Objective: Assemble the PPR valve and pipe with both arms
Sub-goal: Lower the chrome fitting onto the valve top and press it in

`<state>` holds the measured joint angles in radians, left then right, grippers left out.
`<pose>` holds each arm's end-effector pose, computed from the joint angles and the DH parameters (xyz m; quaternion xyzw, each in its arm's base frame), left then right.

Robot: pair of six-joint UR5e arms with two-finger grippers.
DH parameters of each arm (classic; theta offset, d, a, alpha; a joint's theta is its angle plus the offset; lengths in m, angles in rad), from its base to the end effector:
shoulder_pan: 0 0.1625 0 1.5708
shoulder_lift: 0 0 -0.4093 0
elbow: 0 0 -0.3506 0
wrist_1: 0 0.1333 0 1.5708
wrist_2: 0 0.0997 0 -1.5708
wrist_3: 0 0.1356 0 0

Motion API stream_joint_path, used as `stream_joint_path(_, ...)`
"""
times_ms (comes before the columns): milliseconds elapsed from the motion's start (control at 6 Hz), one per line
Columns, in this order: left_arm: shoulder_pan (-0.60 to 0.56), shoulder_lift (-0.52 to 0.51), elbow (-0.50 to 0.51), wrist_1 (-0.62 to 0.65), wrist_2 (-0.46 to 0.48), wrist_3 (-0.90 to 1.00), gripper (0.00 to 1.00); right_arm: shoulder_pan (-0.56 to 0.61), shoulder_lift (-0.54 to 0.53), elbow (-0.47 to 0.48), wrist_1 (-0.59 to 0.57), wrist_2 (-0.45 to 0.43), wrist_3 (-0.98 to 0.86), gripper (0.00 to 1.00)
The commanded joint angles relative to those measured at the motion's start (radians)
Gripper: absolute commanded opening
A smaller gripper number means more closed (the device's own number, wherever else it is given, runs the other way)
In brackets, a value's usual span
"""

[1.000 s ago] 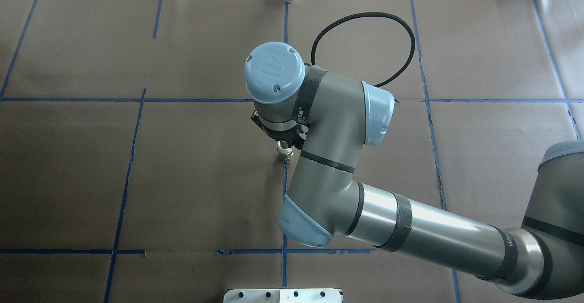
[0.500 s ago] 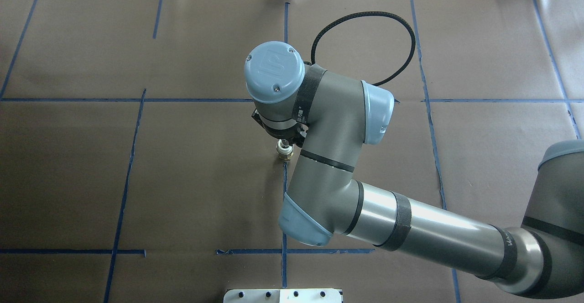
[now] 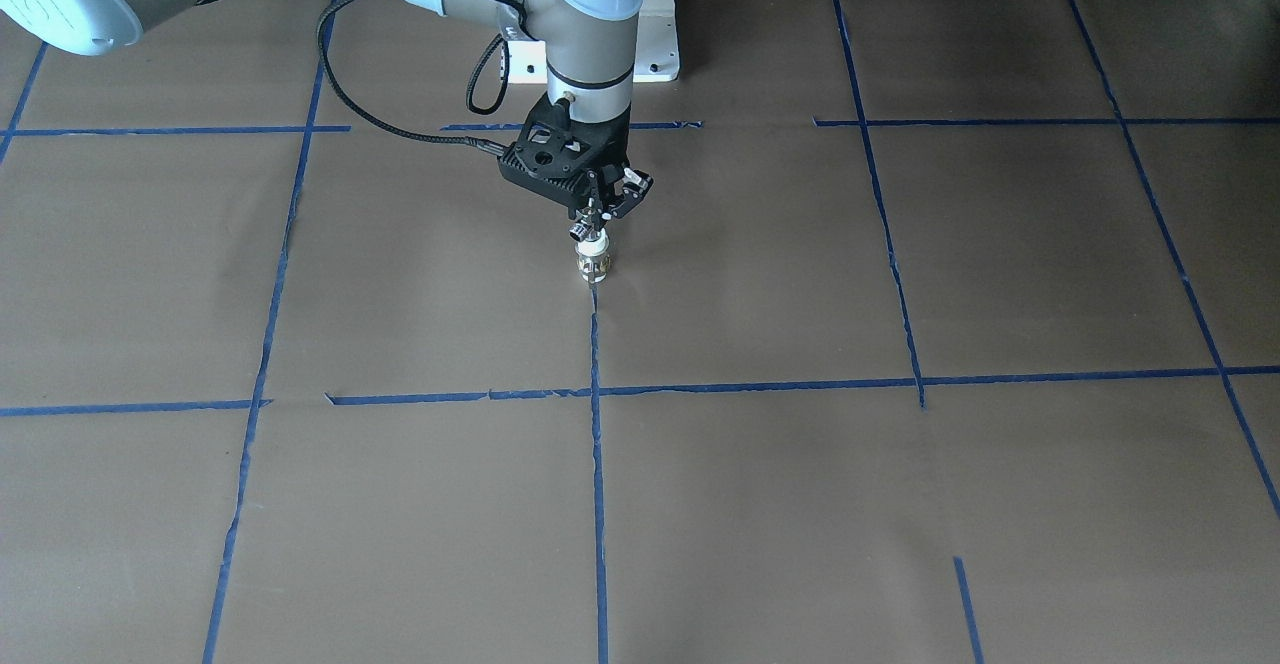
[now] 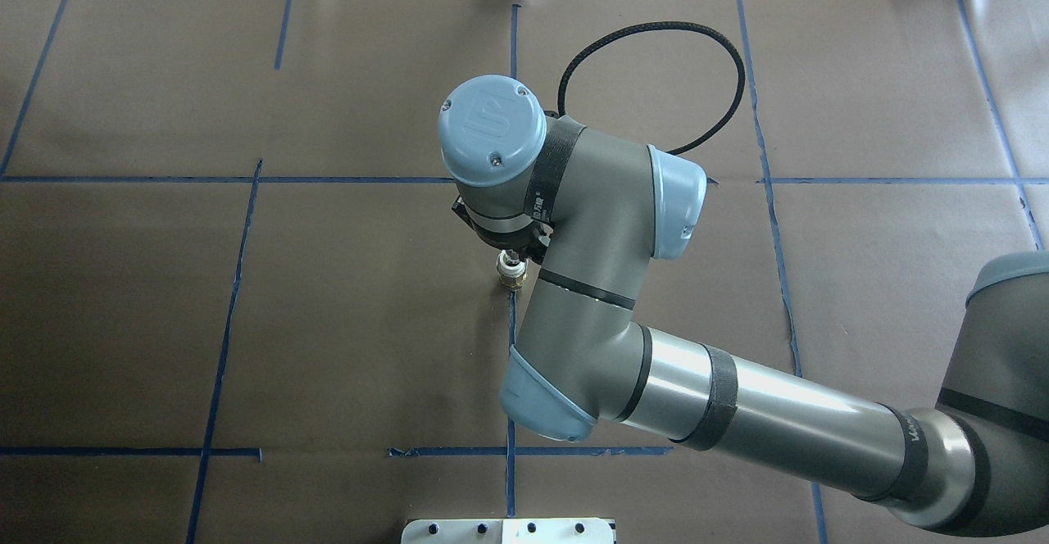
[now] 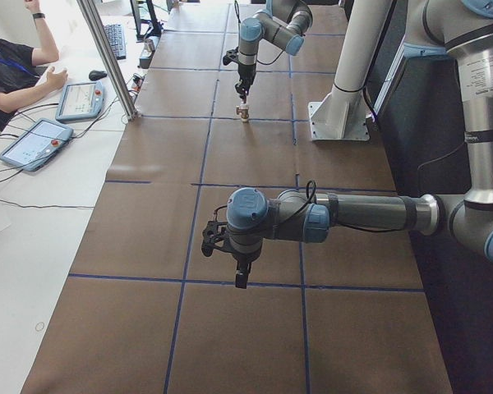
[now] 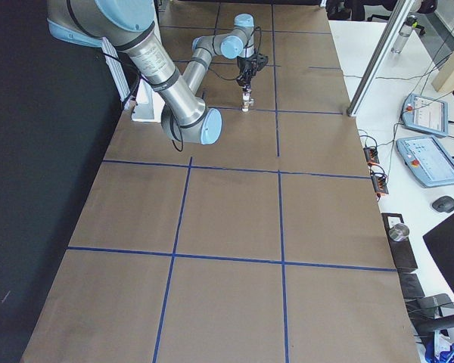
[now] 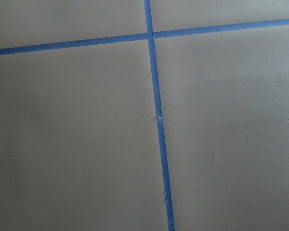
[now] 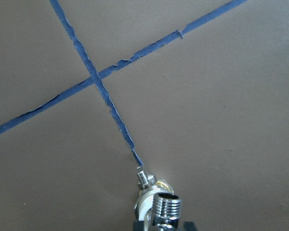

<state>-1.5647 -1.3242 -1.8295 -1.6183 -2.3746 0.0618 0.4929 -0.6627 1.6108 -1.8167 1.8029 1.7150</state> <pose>-0.0335 -0.3560 0.6432 0.0383 0.3901 0.0429 0.9190 -0.5582 -0.4157 0.1659 -0.0478 -0.3553 0.2543 0.8982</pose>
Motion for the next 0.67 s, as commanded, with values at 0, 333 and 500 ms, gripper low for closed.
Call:
stream_joint_path(0,0.0,-0.001,0.003,0.0,0.0,0.001,1.0,0.0,0.0,-0.008,0.002,-0.001,0.0,0.01)
stream_joint_path(333,0.0,-0.003,0.007,-0.003,0.0,0.0,1.0,-0.004,0.002,-0.011,0.002,-0.001,0.0,0.02)
stream_joint_path(500,0.0,-0.003,0.01,-0.003,0.0,0.0,1.0,-0.004,0.002,-0.011,0.002,-0.001,0.0,0.04)
